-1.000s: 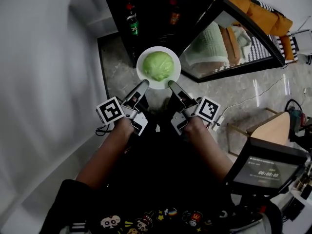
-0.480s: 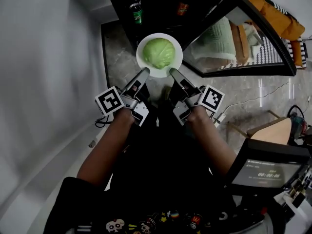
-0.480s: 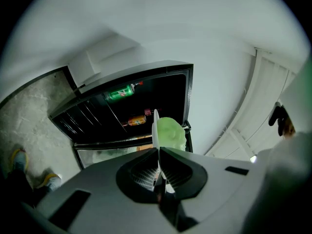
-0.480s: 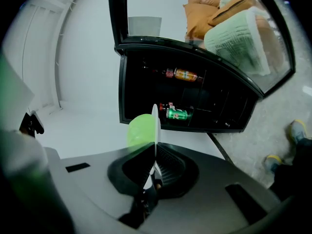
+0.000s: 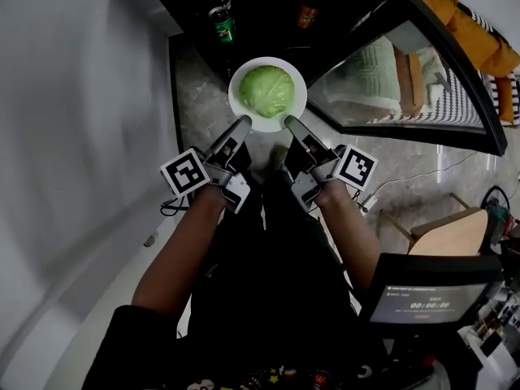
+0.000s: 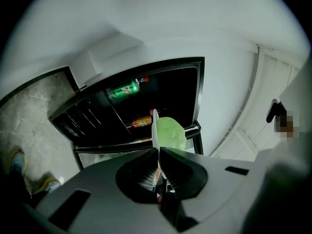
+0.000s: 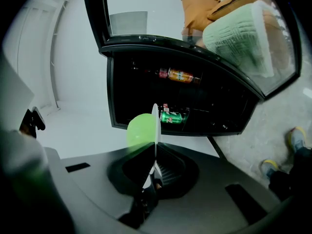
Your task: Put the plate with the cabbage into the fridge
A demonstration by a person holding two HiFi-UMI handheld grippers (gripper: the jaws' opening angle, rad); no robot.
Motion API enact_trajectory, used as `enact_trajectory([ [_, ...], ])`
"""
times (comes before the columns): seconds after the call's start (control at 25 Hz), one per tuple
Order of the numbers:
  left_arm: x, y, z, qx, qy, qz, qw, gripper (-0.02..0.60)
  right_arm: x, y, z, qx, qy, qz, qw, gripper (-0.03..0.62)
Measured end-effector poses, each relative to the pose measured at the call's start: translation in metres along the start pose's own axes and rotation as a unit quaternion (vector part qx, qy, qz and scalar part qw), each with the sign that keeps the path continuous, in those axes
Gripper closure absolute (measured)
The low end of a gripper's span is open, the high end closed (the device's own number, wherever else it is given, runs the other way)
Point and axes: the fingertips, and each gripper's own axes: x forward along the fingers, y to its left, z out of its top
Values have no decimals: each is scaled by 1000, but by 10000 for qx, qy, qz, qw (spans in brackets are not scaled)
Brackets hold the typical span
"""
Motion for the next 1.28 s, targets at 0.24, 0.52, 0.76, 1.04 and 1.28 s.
enact_trajectory([
  [0.24, 1, 1, -1, -174, -151, -93, 9997, 568, 3, -3, 0, -23, 18, 52, 10000, 577],
  [0.52, 1, -3, 1, 116, -37, -246, 9996, 568, 2, -1, -1, -119, -148, 269, 9995, 577],
  [0.76, 3, -5, 4, 280, -8, -583, 9979, 568, 0, 4, 2, -418, -300, 270, 9983, 577],
  [1.04, 2, -6, 7, 608, -49, -603, 9963, 568, 2, 8, 3, -546, -313, 403, 9972, 577],
  [1.28, 1, -16, 3, 470, -198, -751, 9959, 568, 1, 16, 2, -521, -333, 541, 9966, 577],
])
